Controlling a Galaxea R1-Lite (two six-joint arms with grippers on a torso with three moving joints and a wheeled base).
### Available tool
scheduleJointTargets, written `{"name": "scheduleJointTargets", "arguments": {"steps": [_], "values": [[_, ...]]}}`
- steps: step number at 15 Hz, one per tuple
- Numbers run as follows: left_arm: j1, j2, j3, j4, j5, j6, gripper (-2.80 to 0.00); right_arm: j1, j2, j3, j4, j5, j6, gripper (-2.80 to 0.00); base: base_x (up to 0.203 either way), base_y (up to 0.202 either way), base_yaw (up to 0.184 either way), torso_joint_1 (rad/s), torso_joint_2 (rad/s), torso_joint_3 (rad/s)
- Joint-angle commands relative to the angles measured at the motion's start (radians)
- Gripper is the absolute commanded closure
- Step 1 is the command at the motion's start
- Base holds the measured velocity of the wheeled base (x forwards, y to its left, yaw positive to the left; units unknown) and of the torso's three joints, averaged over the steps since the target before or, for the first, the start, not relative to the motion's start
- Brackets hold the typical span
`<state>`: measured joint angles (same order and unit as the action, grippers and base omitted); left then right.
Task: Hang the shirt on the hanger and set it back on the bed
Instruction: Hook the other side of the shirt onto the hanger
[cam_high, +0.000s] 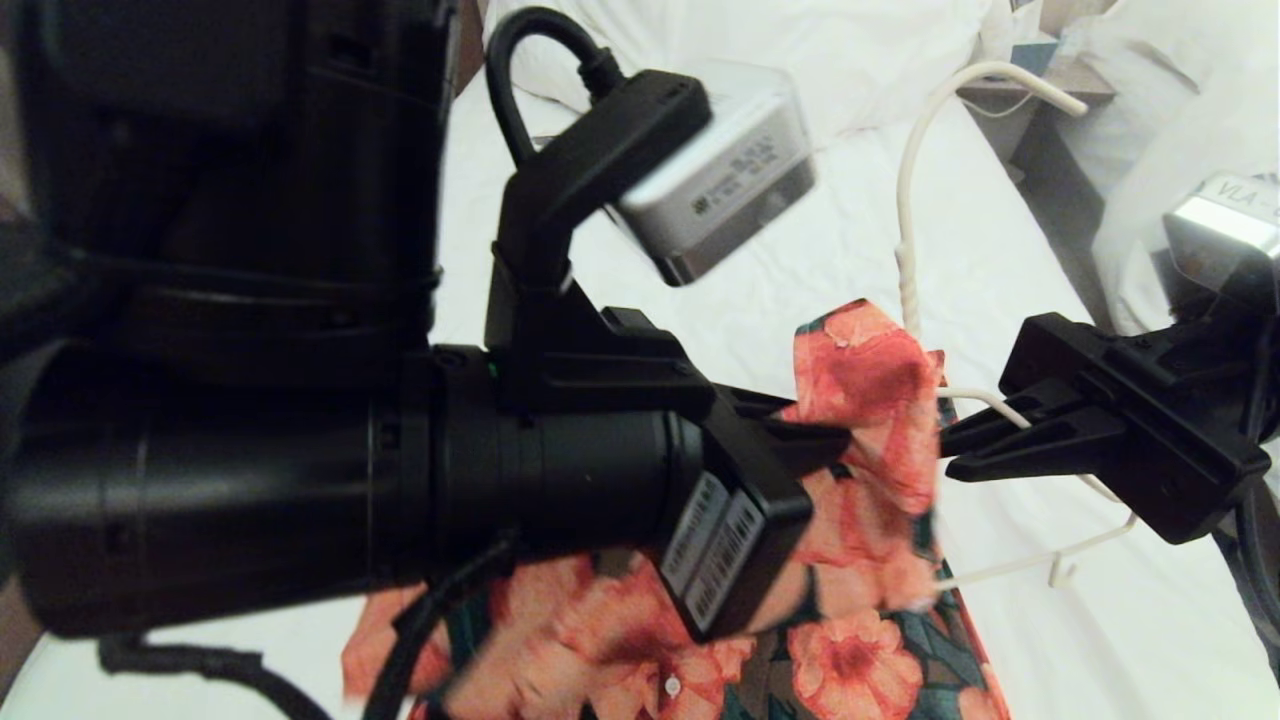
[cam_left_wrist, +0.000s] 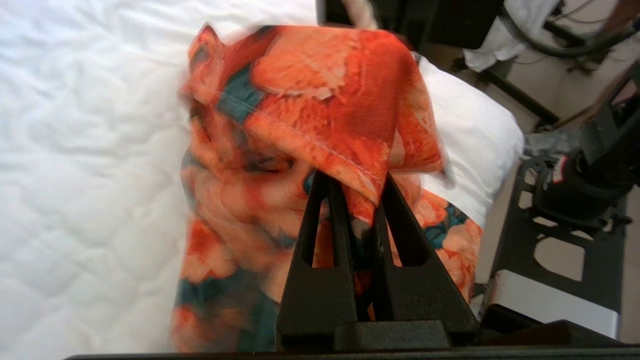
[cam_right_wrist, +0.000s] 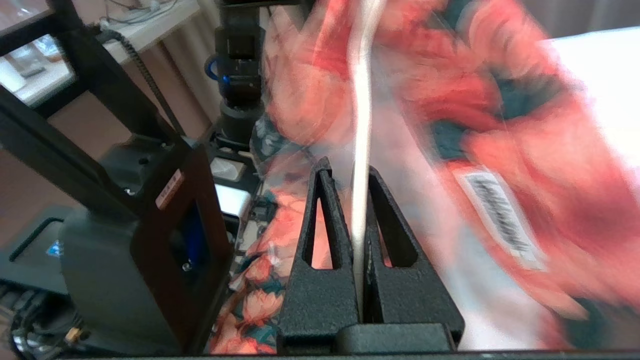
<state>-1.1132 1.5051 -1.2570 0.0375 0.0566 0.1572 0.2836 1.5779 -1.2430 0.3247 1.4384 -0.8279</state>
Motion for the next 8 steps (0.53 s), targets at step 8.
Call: {"name": "scheduleJointTargets", "arguments": {"steps": [8], "values": [[0.006,-0.002,-0.007,-0.007,0.008,0.001,0.0,-0.015,0.022,-0.01,-0.142,0.013,0.06,0.0,0.0,0.0,0.0,0.0,0.0,0.0]]}}
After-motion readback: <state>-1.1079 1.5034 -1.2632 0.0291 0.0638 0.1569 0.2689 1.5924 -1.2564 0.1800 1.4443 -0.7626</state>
